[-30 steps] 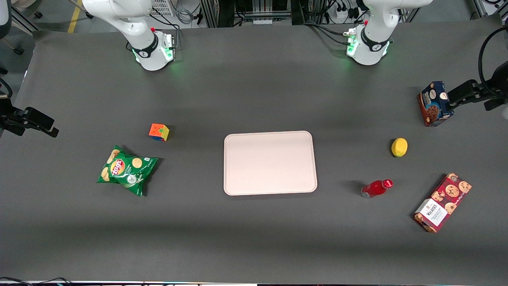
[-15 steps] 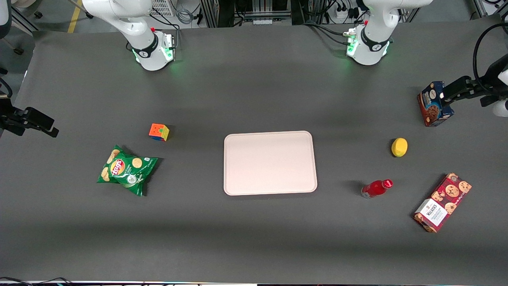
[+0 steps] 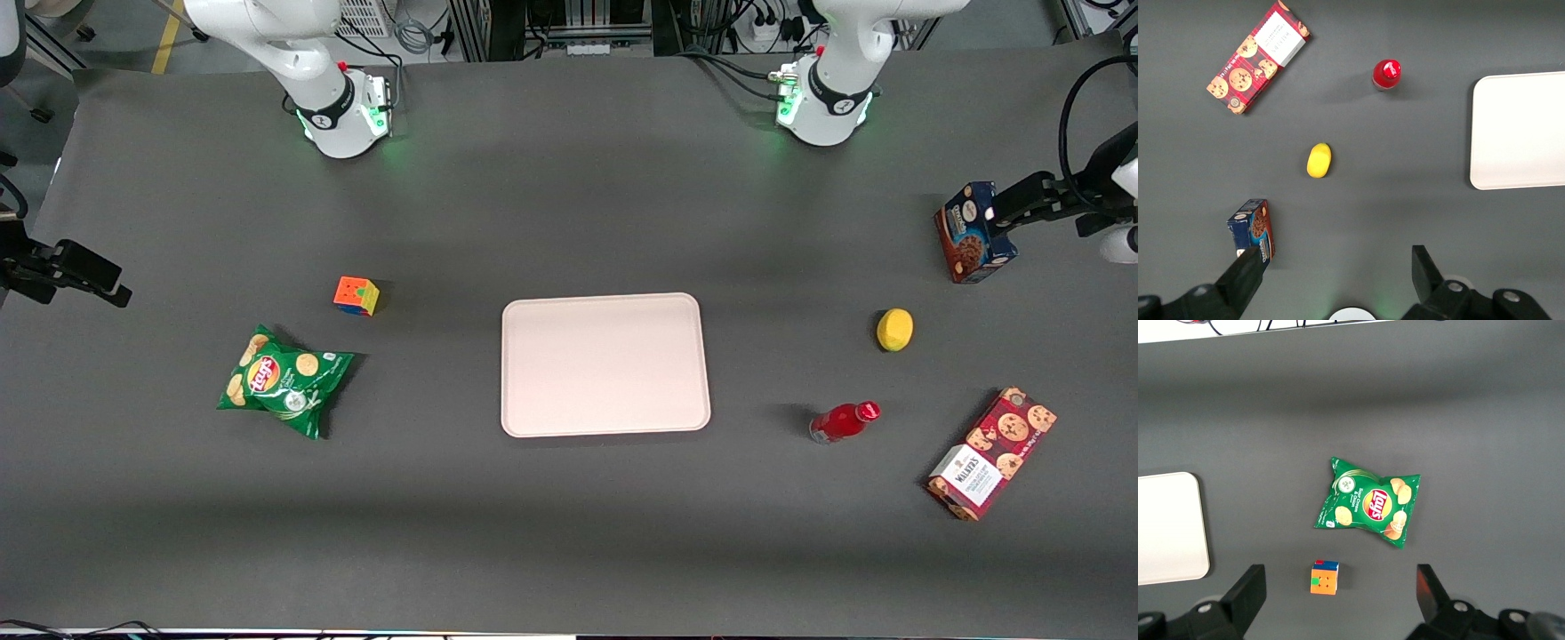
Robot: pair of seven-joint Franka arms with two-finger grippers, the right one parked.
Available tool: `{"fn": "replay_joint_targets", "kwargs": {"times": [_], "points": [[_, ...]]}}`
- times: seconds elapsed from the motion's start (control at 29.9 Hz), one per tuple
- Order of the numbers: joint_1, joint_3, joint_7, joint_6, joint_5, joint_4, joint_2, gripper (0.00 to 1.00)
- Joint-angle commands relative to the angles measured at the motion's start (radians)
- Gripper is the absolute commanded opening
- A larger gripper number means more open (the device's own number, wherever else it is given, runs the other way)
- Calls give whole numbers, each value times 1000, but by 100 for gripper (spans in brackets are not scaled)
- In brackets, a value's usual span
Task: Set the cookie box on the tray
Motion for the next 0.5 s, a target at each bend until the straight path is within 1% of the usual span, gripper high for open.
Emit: {"fn": "replay_joint_targets", "kwargs": {"times": [0.0, 0.47], "points": [[-4, 2, 3, 0, 10, -49, -39, 100], [-5, 2, 3, 20, 8, -87, -54, 100]]}}
